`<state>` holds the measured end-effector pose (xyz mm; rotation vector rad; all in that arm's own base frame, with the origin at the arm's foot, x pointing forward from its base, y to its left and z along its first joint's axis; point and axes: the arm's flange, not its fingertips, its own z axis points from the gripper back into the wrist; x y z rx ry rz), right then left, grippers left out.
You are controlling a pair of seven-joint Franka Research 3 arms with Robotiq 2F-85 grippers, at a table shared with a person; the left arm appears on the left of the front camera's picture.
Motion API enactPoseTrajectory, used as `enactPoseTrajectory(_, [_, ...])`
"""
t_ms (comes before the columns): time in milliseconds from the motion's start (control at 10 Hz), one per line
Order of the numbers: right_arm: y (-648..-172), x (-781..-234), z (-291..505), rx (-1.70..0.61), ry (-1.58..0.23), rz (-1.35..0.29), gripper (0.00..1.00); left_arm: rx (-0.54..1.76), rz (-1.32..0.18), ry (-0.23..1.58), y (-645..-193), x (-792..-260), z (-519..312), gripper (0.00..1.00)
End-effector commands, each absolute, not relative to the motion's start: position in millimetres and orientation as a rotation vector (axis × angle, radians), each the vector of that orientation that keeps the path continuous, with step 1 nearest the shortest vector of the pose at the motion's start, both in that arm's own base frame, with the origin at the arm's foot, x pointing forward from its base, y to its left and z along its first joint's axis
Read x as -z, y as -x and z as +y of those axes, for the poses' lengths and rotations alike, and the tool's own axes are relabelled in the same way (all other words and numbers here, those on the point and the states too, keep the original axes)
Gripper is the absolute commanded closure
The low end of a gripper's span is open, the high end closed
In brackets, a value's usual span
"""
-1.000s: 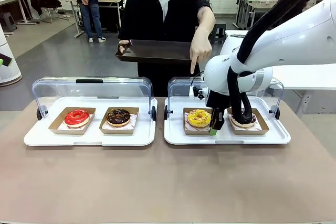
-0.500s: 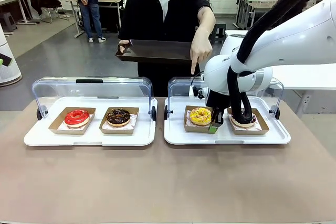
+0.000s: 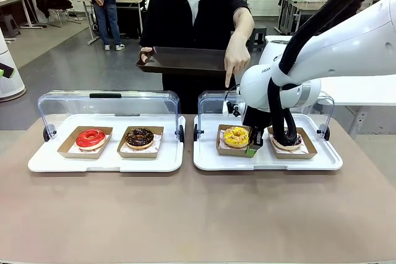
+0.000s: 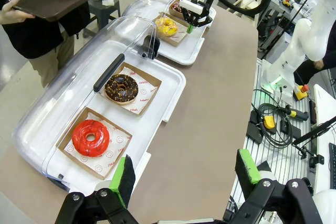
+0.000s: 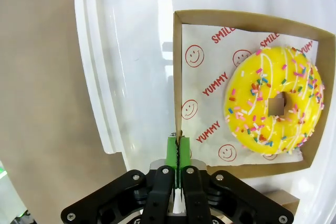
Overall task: Provide the desired donut to the person.
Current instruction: Pick up and lift the Paper togo box containing the Donut pointed at by the person.
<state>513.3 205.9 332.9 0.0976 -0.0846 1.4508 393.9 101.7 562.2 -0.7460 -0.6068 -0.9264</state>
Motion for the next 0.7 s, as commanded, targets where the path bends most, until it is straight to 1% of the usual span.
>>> enactPoseTrajectory(0, [-503.4, -345.7, 214.0, -1.443, -0.113, -0.03, 1.0, 0.909, -0.608, 0.763, -393.4, -564.8, 100.9, 0.0])
enactPoseTrajectory(200, [-464.6, -392.0, 226.9, -1.485, -0.072, -0.031, 1.0, 0.909, -0.608, 0.763, -393.4, -564.8, 100.9, 0.0])
enactPoseTrajectory(400, [-434.8, -434.0, 228.5, -1.502, -0.03, -0.083, 1.0, 0.909, -0.608, 0.763, -393.4, -564.8, 100.9, 0.0])
enactPoseTrajectory(600, [-405.2, -474.3, 234.1, -1.528, 0.001, -0.07, 1.0, 0.909, -0.608, 0.763, -393.4, -564.8, 100.9, 0.0])
